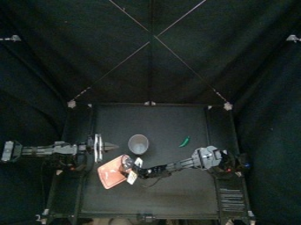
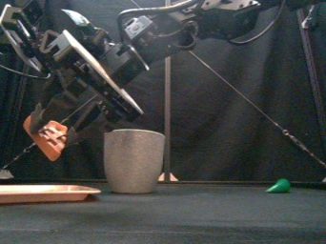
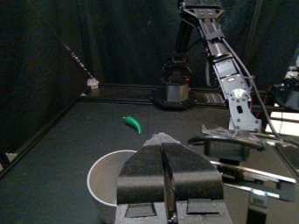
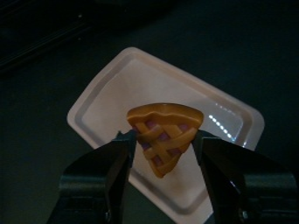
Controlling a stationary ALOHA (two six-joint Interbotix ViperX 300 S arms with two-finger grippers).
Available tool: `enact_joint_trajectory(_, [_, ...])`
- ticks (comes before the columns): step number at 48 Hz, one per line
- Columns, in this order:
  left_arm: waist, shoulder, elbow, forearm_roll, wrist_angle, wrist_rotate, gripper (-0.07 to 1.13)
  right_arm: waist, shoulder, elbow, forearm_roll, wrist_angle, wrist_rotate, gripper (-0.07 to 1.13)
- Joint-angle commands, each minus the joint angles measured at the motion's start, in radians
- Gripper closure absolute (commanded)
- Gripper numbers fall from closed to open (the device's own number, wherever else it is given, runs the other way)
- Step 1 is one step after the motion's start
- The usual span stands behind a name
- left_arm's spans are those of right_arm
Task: Pick the pie then place it on the pink plate
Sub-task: Drop pie on the pink plate and return to neutral
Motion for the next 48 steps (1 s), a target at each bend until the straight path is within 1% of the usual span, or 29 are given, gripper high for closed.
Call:
enact_joint_trajectory(1, [0.006, 0.000, -0.014, 0.002, -0.009, 0.002, 1.06, -0.017, -0.006, -0.052, 0.017, -0.012, -0.028, 0.22])
enact_joint_trajectory(8, [0.011, 0.000, -0.012, 0.002, -0.008, 0.002, 1.06, -0.018, -0.002, -0.063, 0.078, -0.031, -0.064, 0.09])
enact_joint_trajectory(13, [0.018, 0.000, -0.012, 0.002, -0.009, 0.002, 1.06, -0.017, -0.002, -0.052, 0.103, -0.031, -0.083, 0.04])
enact_joint_trajectory(20, [0.021, 0.000, -0.012, 0.002, -0.008, 0.002, 1.06, -0.011, -0.017, -0.032, 0.115, -0.009, -0.110, 0.04])
enact_joint_trajectory(25, [0.021, 0.000, -0.009, 0.002, -0.008, 0.002, 1.06, -0.008, -0.064, 0.011, 0.109, 0.035, -0.123, 0.04])
enact_joint_trajectory(36, [0.023, 0.000, -0.008, 0.002, -0.008, 0.002, 1.06, 0.021, -0.230, 0.192, 0.109, 0.095, -0.110, 0.04])
enact_joint_trajectory(42, [0.025, 0.000, -0.008, 0.002, -0.008, 0.002, 1.06, 0.041, -0.333, 0.310, 0.115, 0.097, -0.106, 0.04])
enact_joint_trajectory(48, [0.028, 0.000, -0.008, 0.002, -0.009, 0.002, 1.06, 0.067, -0.417, 0.405, 0.095, 0.097, -0.106, 0.04])
